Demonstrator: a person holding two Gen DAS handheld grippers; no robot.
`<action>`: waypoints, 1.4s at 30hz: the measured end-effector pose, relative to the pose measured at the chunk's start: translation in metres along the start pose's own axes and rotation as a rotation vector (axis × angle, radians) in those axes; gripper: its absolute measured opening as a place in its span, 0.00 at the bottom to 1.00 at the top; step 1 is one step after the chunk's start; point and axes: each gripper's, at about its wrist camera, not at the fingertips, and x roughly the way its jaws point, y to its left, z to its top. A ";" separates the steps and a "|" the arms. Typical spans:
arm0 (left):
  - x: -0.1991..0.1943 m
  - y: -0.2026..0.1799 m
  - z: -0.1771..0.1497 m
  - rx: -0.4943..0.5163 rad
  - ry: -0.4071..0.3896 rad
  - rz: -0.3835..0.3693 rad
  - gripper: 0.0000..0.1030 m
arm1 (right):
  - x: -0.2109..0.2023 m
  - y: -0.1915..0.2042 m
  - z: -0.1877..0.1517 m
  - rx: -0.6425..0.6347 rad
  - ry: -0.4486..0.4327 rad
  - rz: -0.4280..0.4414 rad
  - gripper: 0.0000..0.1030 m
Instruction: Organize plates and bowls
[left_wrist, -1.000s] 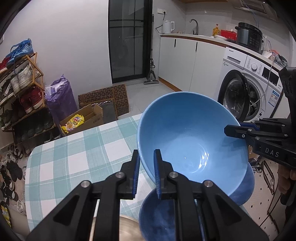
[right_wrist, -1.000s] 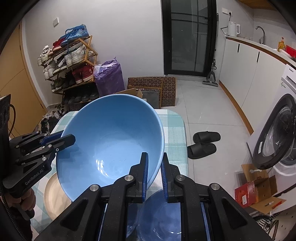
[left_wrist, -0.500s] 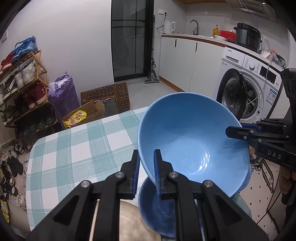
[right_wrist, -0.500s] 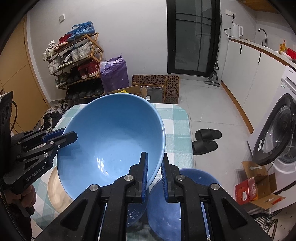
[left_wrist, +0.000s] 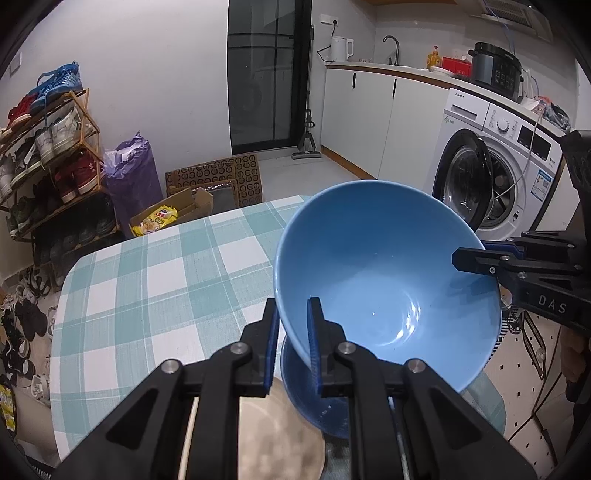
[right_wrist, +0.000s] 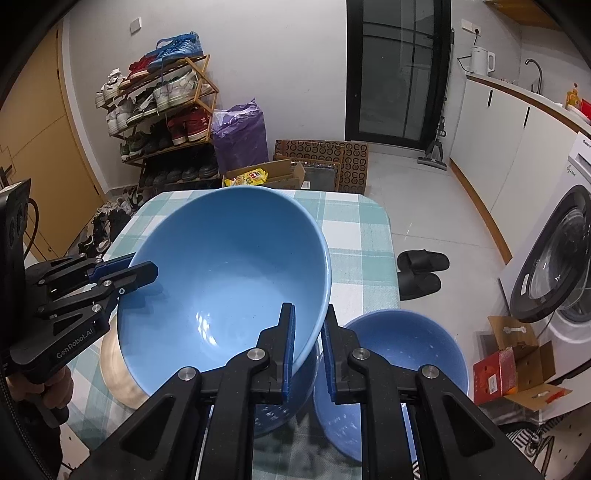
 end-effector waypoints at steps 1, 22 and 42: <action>0.000 0.001 -0.003 -0.001 0.002 0.000 0.12 | 0.001 0.001 -0.002 -0.001 0.003 0.002 0.14; 0.016 0.006 -0.040 -0.024 0.056 0.001 0.12 | 0.036 0.021 -0.037 -0.017 0.098 0.009 0.14; 0.040 0.001 -0.052 0.012 0.107 0.022 0.12 | 0.070 0.024 -0.057 -0.042 0.165 -0.036 0.14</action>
